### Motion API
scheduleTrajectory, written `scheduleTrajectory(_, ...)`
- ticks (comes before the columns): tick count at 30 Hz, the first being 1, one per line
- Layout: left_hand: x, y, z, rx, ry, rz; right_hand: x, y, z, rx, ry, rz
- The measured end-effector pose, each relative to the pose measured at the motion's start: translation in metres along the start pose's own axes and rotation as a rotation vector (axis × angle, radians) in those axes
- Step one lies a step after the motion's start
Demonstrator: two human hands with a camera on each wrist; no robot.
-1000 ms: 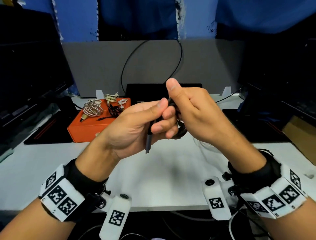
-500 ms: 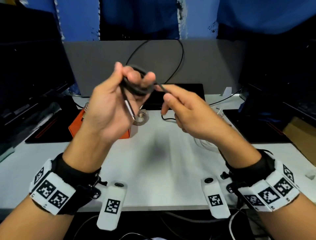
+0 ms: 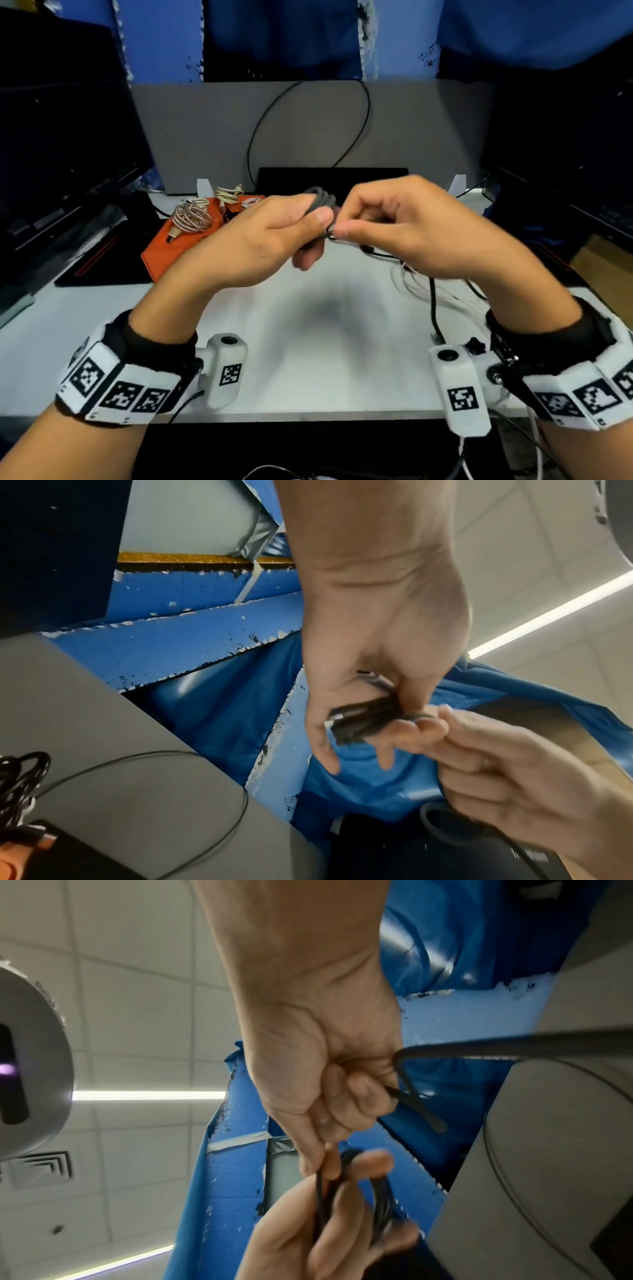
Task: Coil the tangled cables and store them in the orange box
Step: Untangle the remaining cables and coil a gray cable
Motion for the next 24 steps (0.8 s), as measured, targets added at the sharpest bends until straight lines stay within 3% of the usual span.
scheduleTrajectory(3, 0.002, -0.003, -0.012, 0.089, -0.277, -0.231, 0.014, 0.007, -0.002, -0.039, 0.035, 0.049)
scheduleTrajectory(5, 0.015, -0.006, -0.019, 0.091, -0.299, -0.310, 0.009, 0.007, -0.003, -0.058, -0.045, 0.047)
scheduleTrajectory(8, 0.048, -0.008, -0.018, -0.014, -0.043, -0.483, 0.006, 0.009, -0.004, -0.110, -0.128, -0.005)
scheduleTrajectory(10, 0.077, -0.021, -0.015, -0.050, 0.131, -0.846, 0.013, 0.019, -0.006, -0.149, -0.127, -0.141)
scheduleTrajectory(12, 0.102, -0.037, -0.014, -0.060, 0.169, -1.226, 0.023, 0.040, -0.008, -0.230, -0.111, -0.286)
scheduleTrajectory(14, 0.118, -0.052, -0.016, -0.035, 0.194, -1.420, 0.034, 0.062, -0.012, -0.335, -0.092, -0.348)
scheduleTrajectory(16, 0.120, -0.063, -0.018, 0.072, 0.295, -1.365, 0.037, 0.077, -0.013, -0.406, -0.109, -0.371)
scheduleTrajectory(19, 0.100, -0.056, -0.014, 0.231, 0.397, -1.105, 0.037, 0.080, -0.014, -0.451, -0.110, -0.477)
scheduleTrajectory(21, 0.077, -0.045, -0.008, 0.307, 0.391, -0.959, 0.030, 0.066, -0.009, -0.359, -0.067, -0.475)
scheduleTrajectory(24, 0.041, -0.032, 0.000, 0.365, 0.360, -0.830, 0.007, 0.015, 0.000, -0.086, 0.070, -0.337)
Point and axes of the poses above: each hand's wrist, its own z-axis towards the middle knuckle, its own x-axis out of the back of the hand, y = z × x, the point moved 7 cm from there along z, towards the middle knuckle, and after that the axes turned 7 degrees about x, right-handed, at the moved point
